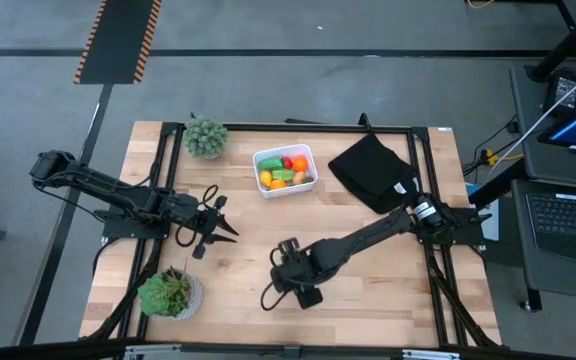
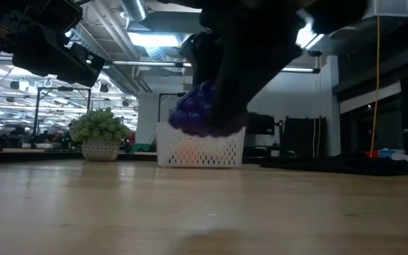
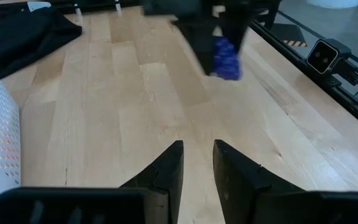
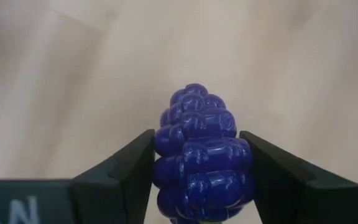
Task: Pick and placing Produce into tupperware
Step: Put the grapes into the white bin
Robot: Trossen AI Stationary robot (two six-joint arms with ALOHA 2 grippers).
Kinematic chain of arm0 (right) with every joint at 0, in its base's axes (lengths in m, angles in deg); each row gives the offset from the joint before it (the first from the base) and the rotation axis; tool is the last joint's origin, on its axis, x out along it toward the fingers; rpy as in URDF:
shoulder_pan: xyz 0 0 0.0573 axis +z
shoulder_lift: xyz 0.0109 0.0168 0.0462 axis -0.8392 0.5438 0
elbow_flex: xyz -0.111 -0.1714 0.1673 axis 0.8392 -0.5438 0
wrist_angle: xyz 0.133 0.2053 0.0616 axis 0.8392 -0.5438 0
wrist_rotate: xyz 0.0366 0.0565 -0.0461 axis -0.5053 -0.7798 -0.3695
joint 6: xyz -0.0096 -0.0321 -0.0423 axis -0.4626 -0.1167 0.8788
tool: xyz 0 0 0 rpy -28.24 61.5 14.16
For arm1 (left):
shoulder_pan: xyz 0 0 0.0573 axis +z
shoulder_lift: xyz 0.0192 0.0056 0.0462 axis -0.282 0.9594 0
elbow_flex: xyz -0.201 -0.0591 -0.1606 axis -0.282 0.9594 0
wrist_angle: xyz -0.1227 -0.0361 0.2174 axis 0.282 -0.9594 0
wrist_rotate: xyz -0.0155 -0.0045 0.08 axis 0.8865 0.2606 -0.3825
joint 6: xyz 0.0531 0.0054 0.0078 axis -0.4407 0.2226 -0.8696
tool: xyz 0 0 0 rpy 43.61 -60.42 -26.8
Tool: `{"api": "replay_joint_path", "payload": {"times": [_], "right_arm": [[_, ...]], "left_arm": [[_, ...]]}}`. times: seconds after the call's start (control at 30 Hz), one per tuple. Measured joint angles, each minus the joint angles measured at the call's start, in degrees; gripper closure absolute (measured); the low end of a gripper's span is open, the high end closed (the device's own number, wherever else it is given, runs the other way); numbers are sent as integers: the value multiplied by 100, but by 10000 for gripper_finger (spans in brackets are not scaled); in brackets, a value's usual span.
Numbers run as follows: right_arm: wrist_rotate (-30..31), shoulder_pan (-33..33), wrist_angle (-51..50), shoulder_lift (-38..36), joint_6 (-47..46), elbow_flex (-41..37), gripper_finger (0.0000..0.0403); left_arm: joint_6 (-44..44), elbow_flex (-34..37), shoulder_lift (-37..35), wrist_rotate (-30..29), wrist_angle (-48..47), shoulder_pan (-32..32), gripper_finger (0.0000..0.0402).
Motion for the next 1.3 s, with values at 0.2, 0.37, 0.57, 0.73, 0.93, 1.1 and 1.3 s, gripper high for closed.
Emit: {"api": "replay_joint_path", "payload": {"times": [0.2, 0.37, 0.57, 0.73, 0.93, 1.1, 1.3], "right_arm": [[394, -309, -488, -177, -113, 142, 192], [387, -392, -535, -612, -234, 134, 187], [891, -416, -465, -1086, -236, 131, 192], [1355, -407, -390, -1381, -370, -196, 191], [1707, -412, 781, -2124, -802, -1660, 192], [1707, -407, 2610, -2952, -963, -3264, 191], [1720, -433, 4169, -3919, -902, -4658, 191]], "left_arm": [[4, 0, 0, 0, 0, 1, 336], [0, -2, 0, 0, 0, 1, 348], [-2, -2, 0, 0, -4, 1, 361], [-2, -1, 0, 0, -2, 0, 372], [-4, -2, 0, 0, -4, -1, 384], [-4, -1, 0, 0, -4, 1, 394], [-4, -2, 0, -10, 10, -1, 400]]}}
